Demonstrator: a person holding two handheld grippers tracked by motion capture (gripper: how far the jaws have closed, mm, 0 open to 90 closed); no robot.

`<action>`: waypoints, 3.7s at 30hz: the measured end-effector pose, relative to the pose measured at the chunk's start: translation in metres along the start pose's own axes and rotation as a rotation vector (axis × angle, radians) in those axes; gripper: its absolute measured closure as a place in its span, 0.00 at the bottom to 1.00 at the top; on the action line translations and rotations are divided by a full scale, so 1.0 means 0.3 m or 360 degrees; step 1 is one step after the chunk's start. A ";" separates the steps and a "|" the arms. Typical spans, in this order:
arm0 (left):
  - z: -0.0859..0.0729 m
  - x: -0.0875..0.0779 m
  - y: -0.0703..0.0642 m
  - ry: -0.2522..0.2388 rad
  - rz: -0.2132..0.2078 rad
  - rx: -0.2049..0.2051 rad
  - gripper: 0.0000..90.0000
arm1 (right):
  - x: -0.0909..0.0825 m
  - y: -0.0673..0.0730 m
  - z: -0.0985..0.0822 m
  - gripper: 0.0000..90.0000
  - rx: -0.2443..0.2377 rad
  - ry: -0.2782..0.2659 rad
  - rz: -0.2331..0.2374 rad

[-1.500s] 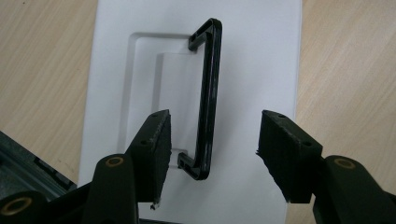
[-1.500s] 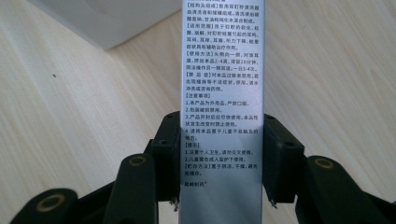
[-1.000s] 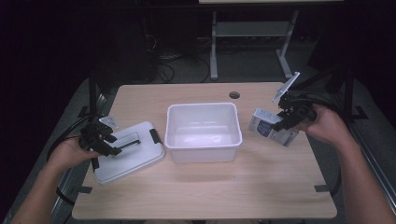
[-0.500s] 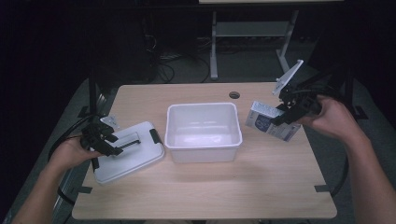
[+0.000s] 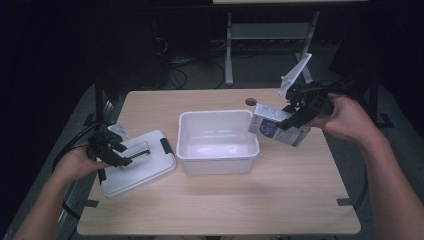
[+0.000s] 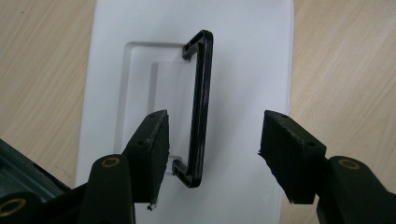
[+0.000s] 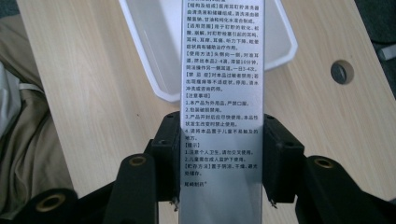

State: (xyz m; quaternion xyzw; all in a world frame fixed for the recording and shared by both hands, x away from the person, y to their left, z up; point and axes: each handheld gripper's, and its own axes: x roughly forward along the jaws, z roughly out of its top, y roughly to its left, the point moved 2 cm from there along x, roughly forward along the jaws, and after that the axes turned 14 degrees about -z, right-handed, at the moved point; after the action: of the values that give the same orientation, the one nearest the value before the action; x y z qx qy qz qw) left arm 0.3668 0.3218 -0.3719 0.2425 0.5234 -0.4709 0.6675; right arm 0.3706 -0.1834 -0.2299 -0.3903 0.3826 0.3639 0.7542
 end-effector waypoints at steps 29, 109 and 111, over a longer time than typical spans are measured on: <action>0.010 0.002 -0.007 -0.0006 0.0001 0.0010 0.46 | 0.049 0.065 0.147 0.61 -0.0184 -0.0055 0.0062; -0.009 0.004 -0.004 -0.0015 -0.0003 -0.0007 0.45 | 0.312 0.159 0.280 0.61 -0.0367 -0.0042 0.0213; -0.008 0.004 -0.005 -0.0015 -0.0004 -0.0003 0.45 | 0.316 0.157 0.281 0.61 -0.0368 -0.0047 0.0214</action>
State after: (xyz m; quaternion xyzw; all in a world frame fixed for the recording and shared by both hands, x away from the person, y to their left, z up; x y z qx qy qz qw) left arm 0.3643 0.3225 -0.3736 0.2390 0.5211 -0.4722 0.6696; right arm 0.3973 -0.0664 -0.2923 -0.4426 0.3521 0.4611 0.6837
